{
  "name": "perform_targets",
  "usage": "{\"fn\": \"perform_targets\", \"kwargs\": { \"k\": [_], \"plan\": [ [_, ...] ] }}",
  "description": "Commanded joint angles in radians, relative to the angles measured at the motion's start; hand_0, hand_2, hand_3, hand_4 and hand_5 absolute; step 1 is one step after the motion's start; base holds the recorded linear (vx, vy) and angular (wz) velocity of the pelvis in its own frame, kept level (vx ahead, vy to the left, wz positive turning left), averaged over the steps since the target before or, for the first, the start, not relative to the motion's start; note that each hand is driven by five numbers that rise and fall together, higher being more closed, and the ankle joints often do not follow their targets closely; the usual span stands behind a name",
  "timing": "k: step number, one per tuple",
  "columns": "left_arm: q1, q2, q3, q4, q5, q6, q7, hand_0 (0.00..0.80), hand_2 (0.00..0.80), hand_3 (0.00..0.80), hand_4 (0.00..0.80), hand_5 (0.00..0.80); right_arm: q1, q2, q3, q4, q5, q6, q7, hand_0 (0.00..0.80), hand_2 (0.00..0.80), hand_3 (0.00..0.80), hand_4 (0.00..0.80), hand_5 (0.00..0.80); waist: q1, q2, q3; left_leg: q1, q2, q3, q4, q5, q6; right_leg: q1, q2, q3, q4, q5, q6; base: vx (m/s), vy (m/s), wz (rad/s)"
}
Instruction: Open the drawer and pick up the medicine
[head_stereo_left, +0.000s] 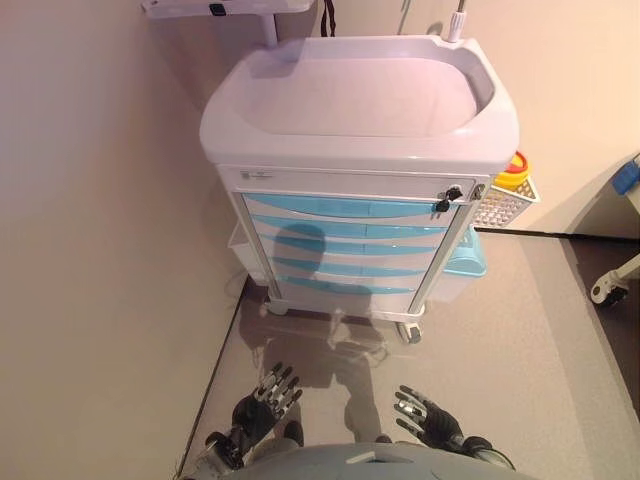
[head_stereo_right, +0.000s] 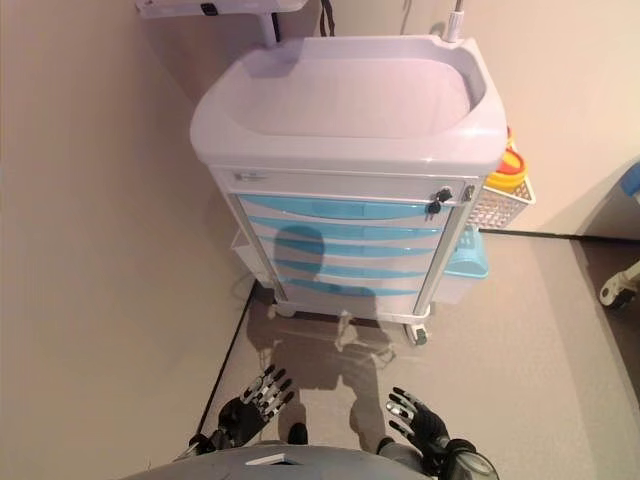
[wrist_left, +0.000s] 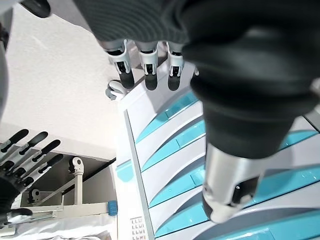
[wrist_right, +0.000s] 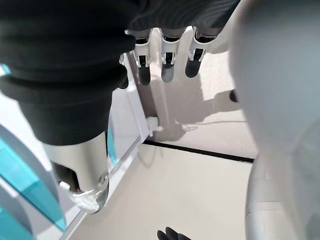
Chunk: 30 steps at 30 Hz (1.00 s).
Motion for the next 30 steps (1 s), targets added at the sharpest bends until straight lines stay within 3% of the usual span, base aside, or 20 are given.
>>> {"fn": "perform_targets", "kwargs": {
  "k": [1, 9, 17, 22, 30],
  "plan": [
    [-0.043, -0.015, 0.008, -0.022, -0.083, 0.013, -0.049, 0.000, 0.000, 0.000, 0.000, 0.000, -0.056, 0.007, -0.002, -0.015, 0.000, -0.014, 0.011, 0.000, 0.000, 0.000, 0.000, 0.000, -0.009, -0.049, 0.072, -0.021, -0.047, 0.011, 0.039, -0.082, -0.006, 0.034, -0.076, -0.005, -0.113, 0.105, 0.103, -0.029, 0.049, -0.01],
    [-0.159, -0.018, 0.011, -0.050, -0.246, 0.024, -0.111, 0.000, 0.000, 0.000, 0.000, 0.000, -0.116, -0.018, 0.024, -0.043, 0.062, -0.055, -0.004, 0.000, 0.000, 0.000, 0.000, 0.000, -0.039, -0.055, 0.215, -0.193, -0.055, -0.007, 0.197, -0.098, 0.011, -0.160, -0.079, 0.050, 0.057, 0.080, 0.084, -0.161, 0.051, -0.04],
    [-0.249, -0.020, 0.023, -0.143, -0.422, 0.000, -0.150, 0.000, 0.000, 0.000, 0.000, 0.000, -0.124, -0.040, 0.049, -0.151, 0.078, -0.037, -0.043, 0.000, 0.000, 0.000, 0.000, 0.000, -0.070, -0.079, 0.326, -0.369, -0.076, -0.026, 0.349, -0.115, 0.037, -0.371, -0.055, 0.120, 0.237, 0.064, 0.076, -0.093, 0.052, -0.03],
    [-0.331, -0.015, 0.033, -0.192, -0.529, 0.013, -0.172, 0.000, 0.000, 0.000, 0.000, 0.000, -0.144, -0.051, 0.060, -0.172, 0.099, -0.027, -0.050, 0.000, 0.000, 0.000, 0.000, 0.000, -0.081, -0.093, 0.368, -0.442, -0.072, -0.016, 0.400, -0.119, 0.042, -0.442, -0.049, 0.133, 0.279, 0.068, 0.080, -0.083, 0.032, -0.04],
    [-0.498, 0.010, 0.051, -0.254, -0.643, 0.018, -0.109, 0.000, 0.000, 0.000, 0.000, 0.000, -0.177, -0.068, 0.079, -0.208, 0.105, 0.001, -0.050, 0.000, 0.000, 0.000, 0.000, 0.000, -0.110, -0.123, 0.407, -0.521, -0.055, 0.003, 0.471, -0.128, 0.042, -0.506, -0.042, 0.152, 0.310, 0.081, 0.085, -0.034, 0.014, -0.03]
  ]
}}
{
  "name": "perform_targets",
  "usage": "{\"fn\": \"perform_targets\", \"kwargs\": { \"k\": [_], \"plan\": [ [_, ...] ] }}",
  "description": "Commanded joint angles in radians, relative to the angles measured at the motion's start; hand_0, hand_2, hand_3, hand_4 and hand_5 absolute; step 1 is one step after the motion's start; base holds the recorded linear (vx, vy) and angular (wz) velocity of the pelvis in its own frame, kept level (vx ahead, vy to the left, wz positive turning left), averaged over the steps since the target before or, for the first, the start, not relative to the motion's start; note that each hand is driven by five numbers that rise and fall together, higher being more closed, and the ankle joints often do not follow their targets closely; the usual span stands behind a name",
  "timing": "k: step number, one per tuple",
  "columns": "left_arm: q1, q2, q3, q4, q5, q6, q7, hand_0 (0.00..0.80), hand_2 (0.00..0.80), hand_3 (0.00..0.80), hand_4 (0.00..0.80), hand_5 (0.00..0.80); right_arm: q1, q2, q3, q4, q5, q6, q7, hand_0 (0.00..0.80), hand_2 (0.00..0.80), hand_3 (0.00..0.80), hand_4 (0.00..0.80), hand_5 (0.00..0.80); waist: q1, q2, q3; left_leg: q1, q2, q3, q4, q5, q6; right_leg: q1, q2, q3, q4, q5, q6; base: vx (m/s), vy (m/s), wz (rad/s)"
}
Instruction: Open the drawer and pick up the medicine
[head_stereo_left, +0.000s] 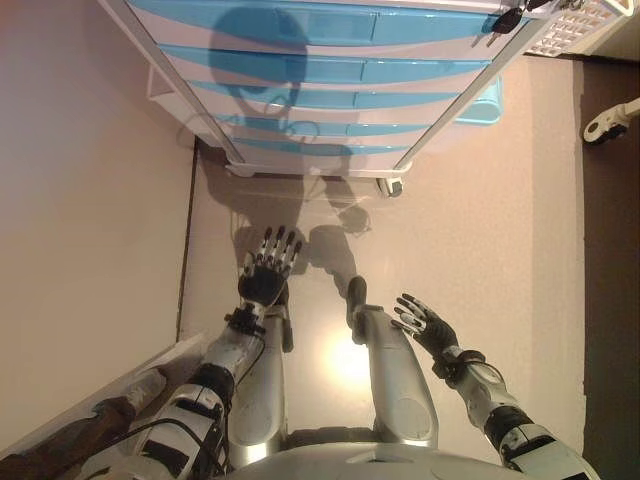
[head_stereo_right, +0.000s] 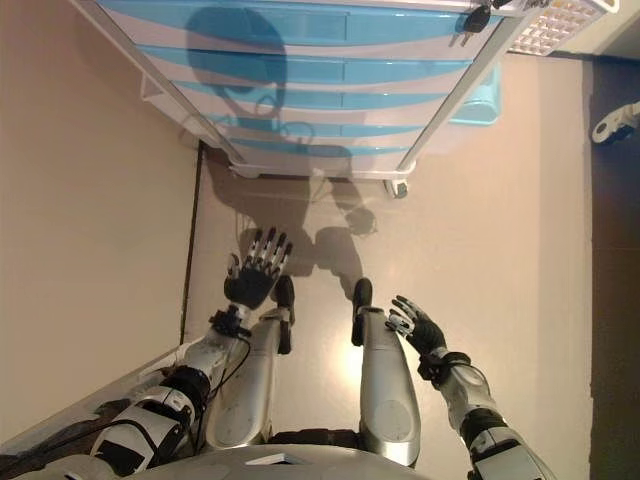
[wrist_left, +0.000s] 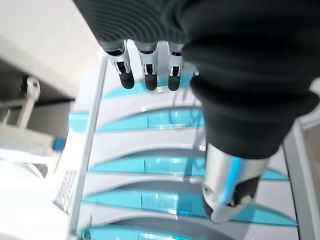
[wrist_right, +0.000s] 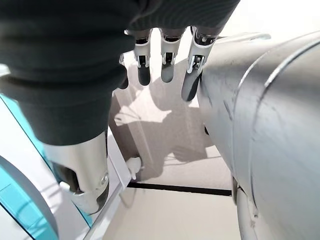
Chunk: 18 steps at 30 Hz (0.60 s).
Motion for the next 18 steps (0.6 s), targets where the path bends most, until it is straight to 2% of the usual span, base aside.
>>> {"fn": "perform_targets", "kwargs": {
  "k": [1, 7, 11, 12, 18],
  "plan": [
    [-0.028, 0.017, 0.049, -0.088, -0.056, 0.001, 0.021, 0.000, 0.000, 0.000, 0.000, 0.000, 0.069, -0.014, 0.080, -0.060, 0.009, 0.042, 0.001, 0.000, 0.000, 0.000, 0.000, 0.000, -0.029, -0.016, -0.022, -0.045, -0.013, -0.011, 0.068, -0.052, 0.010, -0.037, -0.008, 0.025, -0.045, 0.108, 0.083, -0.001, 0.010, -0.11],
    [-0.196, 0.115, 0.089, -0.096, -0.163, 0.014, 0.101, 0.000, 0.000, 0.000, 0.000, 0.000, 0.079, -0.034, 0.105, -0.090, 0.018, 0.052, 0.008, 0.000, 0.000, 0.000, 0.000, 0.000, -0.056, -0.038, -0.008, -0.075, 0.001, 0.004, 0.098, -0.062, 0.007, -0.056, -0.009, 0.035, -0.054, 0.125, 0.082, 0.004, 0.007, -0.05],
    [-0.314, 0.177, 0.093, -0.100, -0.216, -0.014, 0.167, 0.000, 0.000, 0.000, 0.000, 0.000, 0.089, -0.042, 0.123, -0.094, 0.037, 0.043, 0.019, 0.000, 0.000, 0.000, 0.000, 0.000, -0.072, -0.052, -0.005, -0.095, 0.012, 0.018, 0.112, -0.070, 0.005, -0.067, -0.011, 0.033, -0.070, 0.139, 0.082, 0.025, 0.001, -0.01],
    [-0.340, 0.189, 0.092, -0.098, -0.226, -0.021, 0.184, 0.000, 0.000, 0.000, 0.000, 0.000, 0.092, -0.045, 0.128, -0.094, 0.041, 0.040, 0.024, 0.000, 0.000, 0.000, 0.000, 0.000, -0.073, -0.051, -0.005, -0.086, 0.016, 0.013, 0.122, -0.105, -0.001, -0.059, -0.008, 0.036, -0.061, 0.112, 0.088, 0.100, 0.001, -0.07],
    [-0.477, 0.248, 0.079, -0.079, -0.249, -0.063, 0.258, 0.000, 0.000, 0.000, 0.000, 0.000, 0.101, -0.048, 0.156, -0.100, 0.059, 0.023, 0.033, 0.000, 0.000, 0.000, 0.000, 0.000, -0.091, -0.068, -0.005, -0.103, 0.026, 0.022, 0.139, -0.120, -0.005, -0.064, -0.006, 0.039, -0.085, 0.124, 0.084, 0.017, -0.002, -0.01]
  ]
}}
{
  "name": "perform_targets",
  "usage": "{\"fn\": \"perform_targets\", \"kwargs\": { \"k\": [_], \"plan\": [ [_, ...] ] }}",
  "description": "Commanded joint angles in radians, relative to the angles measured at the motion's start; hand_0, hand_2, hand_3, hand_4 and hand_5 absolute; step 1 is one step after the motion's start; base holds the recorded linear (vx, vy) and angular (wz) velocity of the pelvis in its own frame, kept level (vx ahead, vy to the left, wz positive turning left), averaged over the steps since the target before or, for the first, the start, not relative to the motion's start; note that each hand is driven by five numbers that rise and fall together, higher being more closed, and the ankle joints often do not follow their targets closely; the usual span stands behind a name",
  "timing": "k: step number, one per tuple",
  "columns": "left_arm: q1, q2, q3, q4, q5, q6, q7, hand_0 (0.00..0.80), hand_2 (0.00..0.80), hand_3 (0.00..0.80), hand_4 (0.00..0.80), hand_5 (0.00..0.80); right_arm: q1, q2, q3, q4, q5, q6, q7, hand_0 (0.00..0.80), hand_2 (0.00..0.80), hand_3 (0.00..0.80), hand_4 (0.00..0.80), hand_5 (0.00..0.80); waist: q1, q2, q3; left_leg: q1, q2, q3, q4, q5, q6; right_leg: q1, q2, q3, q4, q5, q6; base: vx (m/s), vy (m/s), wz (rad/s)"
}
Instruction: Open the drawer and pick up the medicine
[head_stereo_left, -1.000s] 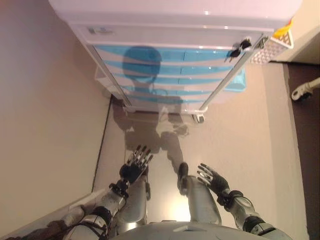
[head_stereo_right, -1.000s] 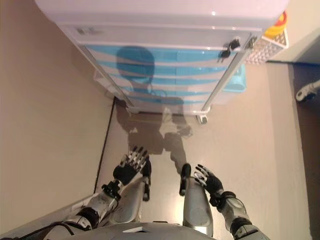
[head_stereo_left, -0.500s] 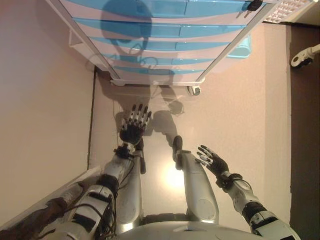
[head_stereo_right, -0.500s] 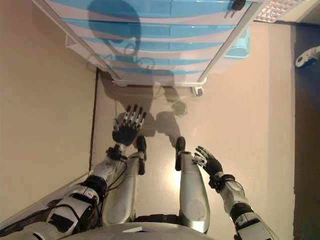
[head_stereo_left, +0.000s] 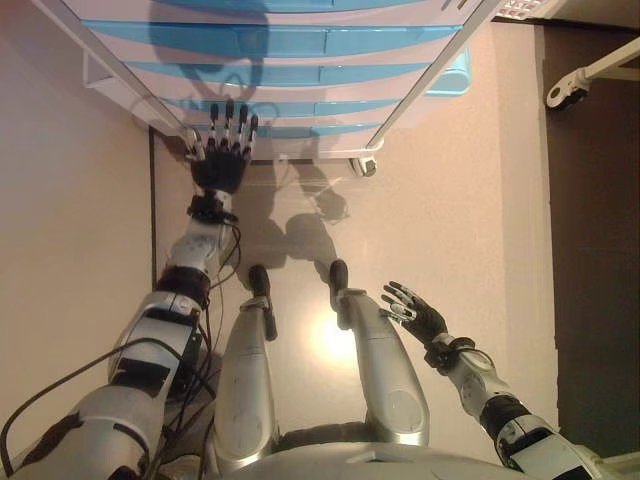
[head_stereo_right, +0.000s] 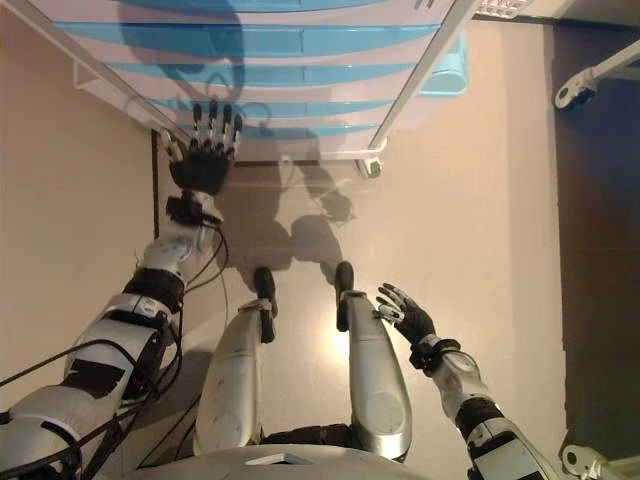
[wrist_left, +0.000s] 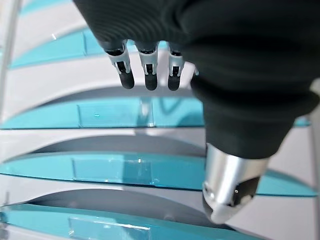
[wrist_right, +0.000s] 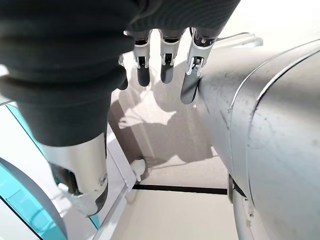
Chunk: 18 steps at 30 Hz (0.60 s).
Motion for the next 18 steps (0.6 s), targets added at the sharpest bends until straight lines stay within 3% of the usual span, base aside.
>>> {"fn": "perform_targets", "kwargs": {
  "k": [1, 18],
  "plan": [
    [-0.081, 0.042, 0.009, -0.045, -0.044, -0.044, 0.018, 0.000, 0.000, 0.000, 0.000, 0.000, 0.121, -0.039, 0.073, -0.018, 0.023, 0.010, 0.024, 0.000, 0.000, 0.000, 0.000, 0.000, -0.013, -0.016, -0.030, -0.049, -0.005, 0.004, 0.066, -0.089, -0.006, -0.029, -0.024, 0.028, -0.104, 0.121, 0.085, 0.021, -0.036, -0.01],
    [-0.278, 0.129, -0.031, -0.019, -0.077, -0.118, 0.118, 0.000, 0.000, 0.000, 0.000, 0.000, 0.127, -0.042, 0.118, 0.005, 0.073, -0.018, 0.055, 0.000, 0.000, 0.000, 0.000, 0.000, -0.033, -0.040, -0.030, -0.075, 0.010, 0.005, 0.082, -0.105, -0.014, -0.020, -0.009, 0.031, -0.160, 0.142, 0.071, 0.018, -0.022, 0.00]
  ]
}}
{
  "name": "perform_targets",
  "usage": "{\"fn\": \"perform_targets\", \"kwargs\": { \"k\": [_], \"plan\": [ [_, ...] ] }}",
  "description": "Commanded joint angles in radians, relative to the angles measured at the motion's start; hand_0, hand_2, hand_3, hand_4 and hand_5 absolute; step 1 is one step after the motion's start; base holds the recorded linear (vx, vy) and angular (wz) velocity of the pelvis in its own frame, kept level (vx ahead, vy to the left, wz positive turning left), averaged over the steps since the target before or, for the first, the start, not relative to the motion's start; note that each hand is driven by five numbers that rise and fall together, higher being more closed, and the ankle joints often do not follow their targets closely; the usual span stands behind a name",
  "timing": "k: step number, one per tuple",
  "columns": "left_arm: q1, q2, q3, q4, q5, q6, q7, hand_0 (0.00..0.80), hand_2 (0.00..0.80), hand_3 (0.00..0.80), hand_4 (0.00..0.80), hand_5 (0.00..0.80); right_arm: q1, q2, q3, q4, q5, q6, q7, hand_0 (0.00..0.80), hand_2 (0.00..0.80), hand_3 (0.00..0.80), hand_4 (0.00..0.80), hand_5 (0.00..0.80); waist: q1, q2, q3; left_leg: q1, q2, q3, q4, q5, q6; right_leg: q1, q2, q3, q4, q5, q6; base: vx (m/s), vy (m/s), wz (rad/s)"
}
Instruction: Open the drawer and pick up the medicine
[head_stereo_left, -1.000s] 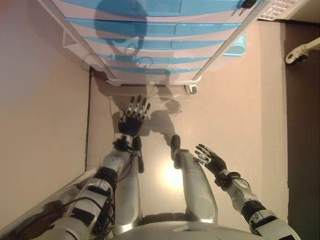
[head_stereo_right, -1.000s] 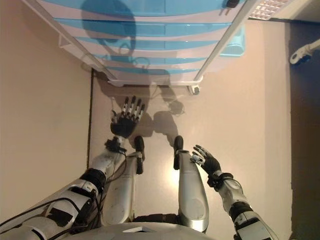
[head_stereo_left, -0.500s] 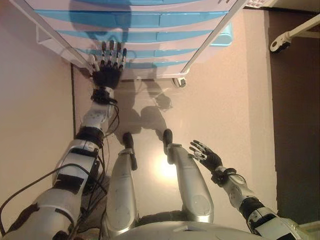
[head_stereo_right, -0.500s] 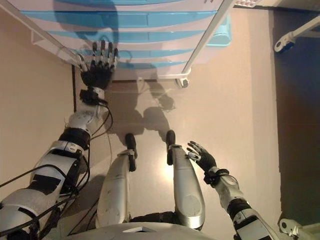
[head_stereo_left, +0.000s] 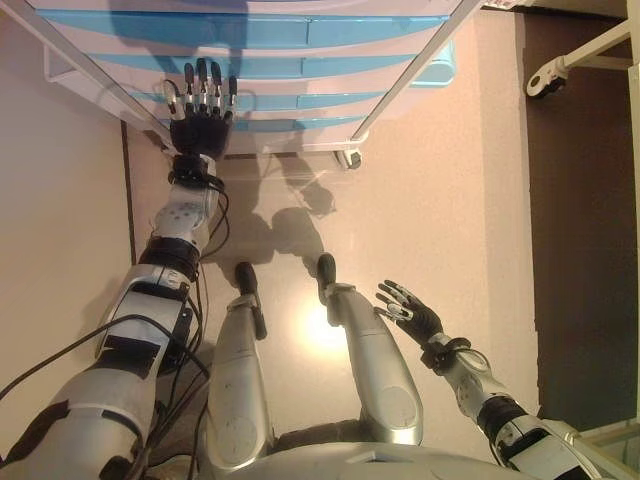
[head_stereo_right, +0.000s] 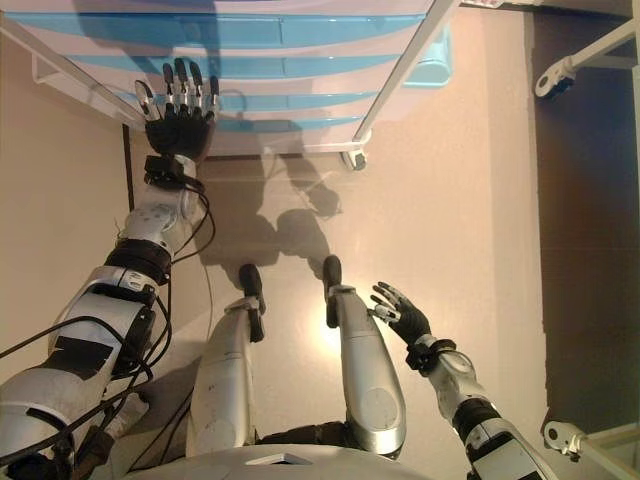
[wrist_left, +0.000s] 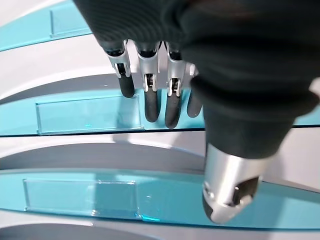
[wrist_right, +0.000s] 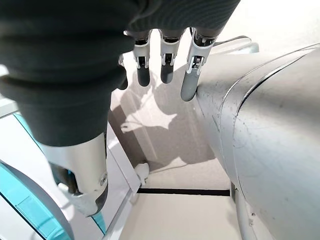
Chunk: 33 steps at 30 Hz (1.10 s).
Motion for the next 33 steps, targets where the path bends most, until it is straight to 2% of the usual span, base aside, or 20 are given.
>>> {"fn": "perform_targets", "kwargs": {
  "k": [1, 7, 17, 21, 22, 33],
  "plan": [
    [-0.193, 0.070, 0.003, -0.027, -0.013, -0.052, -0.031, 0.000, 0.000, 0.000, 0.000, 0.000, 0.125, -0.044, 0.079, 0.005, 0.020, 0.005, 0.032, 0.000, 0.000, 0.000, 0.000, 0.000, -0.005, -0.013, -0.033, -0.047, -0.005, 0.012, 0.080, -0.106, -0.012, -0.007, -0.023, 0.037, -0.139, 0.128, 0.081, 0.000, 0.000, 0.00],
    [-0.188, 0.057, -0.017, -0.042, 0.023, -0.058, -0.001, 0.000, 0.000, 0.000, 0.000, 0.000, 0.116, -0.048, 0.079, 0.002, 0.014, 0.018, 0.025, 0.000, 0.000, 0.000, 0.000, 0.000, -0.003, -0.008, -0.033, -0.047, -0.010, 0.009, 0.068, -0.099, -0.013, -0.004, -0.023, 0.036, -0.147, 0.129, 0.079, 0.000, 0.000, 0.00],
    [-0.129, 0.036, -0.015, 0.042, 0.066, 0.012, -0.030, 0.000, 0.000, 0.000, 0.000, 0.000, 0.109, -0.038, 0.084, 0.006, 0.025, 0.021, 0.025, 0.000, 0.000, 0.000, 0.000, 0.000, 0.004, -0.012, -0.033, -0.052, -0.010, 0.005, 0.064, -0.093, -0.016, 0.002, -0.020, 0.028, -0.150, 0.127, 0.082, -0.001, -0.008, 0.00],
    [-0.099, 0.021, -0.007, 0.073, 0.075, 0.037, -0.074, 0.000, 0.000, 0.000, 0.000, 0.000, 0.105, -0.034, 0.082, 0.008, 0.027, 0.024, 0.025, 0.000, 0.000, 0.000, 0.000, 0.000, 0.005, -0.014, -0.033, -0.055, -0.011, 0.004, 0.061, -0.089, -0.016, -0.002, -0.021, 0.027, -0.151, 0.129, 0.083, -0.035, -0.014, 0.06],
    [-0.092, 0.018, -0.005, 0.078, 0.080, 0.039, -0.085, 0.000, 0.000, 0.000, 0.000, 0.000, 0.105, -0.034, 0.080, 0.003, 0.030, 0.027, 0.024, 0.000, 0.000, 0.000, 0.000, 0.000, 0.002, -0.020, -0.033, -0.072, -0.012, 0.013, 0.057, -0.060, -0.011, -0.016, -0.025, 0.024, -0.159, 0.153, 0.078, -0.100, -0.034, 0.04],
    [0.047, -0.044, 0.035, 0.069, 0.030, 0.079, -0.209, 0.000, 0.000, 0.000, 0.000, 0.000, 0.119, -0.017, 0.066, -0.036, 0.013, 0.040, -0.004, 0.000, 0.000, 0.000, 0.000, 0.000, 0.013, -0.020, -0.033, -0.070, -0.018, 0.003, 0.046, -0.053, -0.013, -0.011, -0.024, 0.013, -0.172, 0.160, 0.083, -0.009, -0.005, 0.00]
  ]
}}
